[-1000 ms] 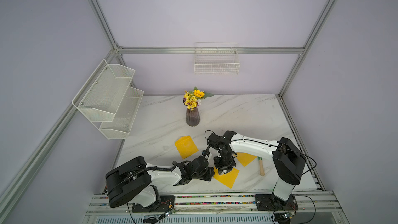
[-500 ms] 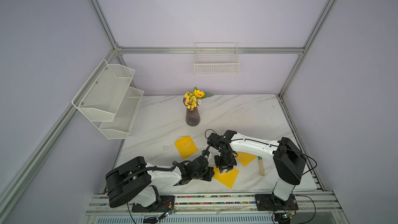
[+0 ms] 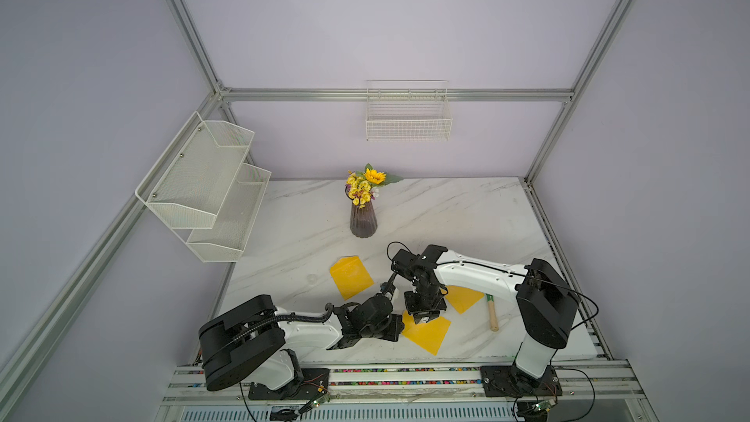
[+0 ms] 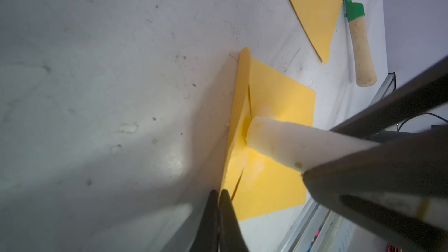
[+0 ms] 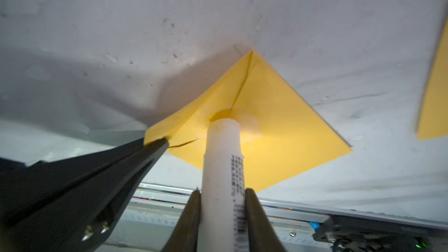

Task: Seal the envelope with a glue stick
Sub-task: Apply the envelope at the center of the board.

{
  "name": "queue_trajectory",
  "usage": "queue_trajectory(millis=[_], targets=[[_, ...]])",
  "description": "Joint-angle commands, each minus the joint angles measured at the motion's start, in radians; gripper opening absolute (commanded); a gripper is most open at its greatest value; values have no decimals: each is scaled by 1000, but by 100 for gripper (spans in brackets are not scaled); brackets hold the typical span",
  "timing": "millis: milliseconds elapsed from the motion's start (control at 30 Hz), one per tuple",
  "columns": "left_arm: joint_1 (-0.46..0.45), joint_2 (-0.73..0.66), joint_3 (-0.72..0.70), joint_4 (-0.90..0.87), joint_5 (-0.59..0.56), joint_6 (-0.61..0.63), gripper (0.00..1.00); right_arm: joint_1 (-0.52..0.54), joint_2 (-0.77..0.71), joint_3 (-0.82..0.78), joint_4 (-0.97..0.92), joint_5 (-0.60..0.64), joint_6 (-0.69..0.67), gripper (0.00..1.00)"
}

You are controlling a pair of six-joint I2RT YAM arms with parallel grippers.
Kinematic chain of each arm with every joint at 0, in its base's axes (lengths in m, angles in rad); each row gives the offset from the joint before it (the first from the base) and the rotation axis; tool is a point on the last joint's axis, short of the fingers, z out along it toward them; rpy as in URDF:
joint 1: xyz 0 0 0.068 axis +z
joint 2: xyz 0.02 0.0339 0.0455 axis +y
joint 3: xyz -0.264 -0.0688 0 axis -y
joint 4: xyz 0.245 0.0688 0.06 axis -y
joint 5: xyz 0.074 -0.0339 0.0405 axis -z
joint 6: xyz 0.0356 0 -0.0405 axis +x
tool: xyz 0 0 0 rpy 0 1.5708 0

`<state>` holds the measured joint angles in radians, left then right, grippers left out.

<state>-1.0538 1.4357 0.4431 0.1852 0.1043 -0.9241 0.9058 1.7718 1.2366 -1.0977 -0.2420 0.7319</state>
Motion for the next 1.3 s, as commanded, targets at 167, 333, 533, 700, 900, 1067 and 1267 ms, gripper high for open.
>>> queue_trajectory(millis=[167,333,533,700,900,1067,1267], targets=[[7,-13,-4,-20,-5,-1,3,8,101,42,-179,354,4,0],[8,-10,-1,-25,-5,-1,3,8,52,-11,11,65,-27,0],[7,-13,1,-32,-10,-1,3,7,23,-29,61,-6,14,0],[8,-15,4,-35,-10,-1,3,8,97,26,-161,300,-29,0],[7,-14,10,-44,-12,-1,3,14,2,-56,162,-165,-4,0],[8,-14,13,-57,-12,-1,3,12,23,5,-16,102,3,0],[7,-70,20,-117,-34,3,3,-9,-88,19,-7,213,22,0]])
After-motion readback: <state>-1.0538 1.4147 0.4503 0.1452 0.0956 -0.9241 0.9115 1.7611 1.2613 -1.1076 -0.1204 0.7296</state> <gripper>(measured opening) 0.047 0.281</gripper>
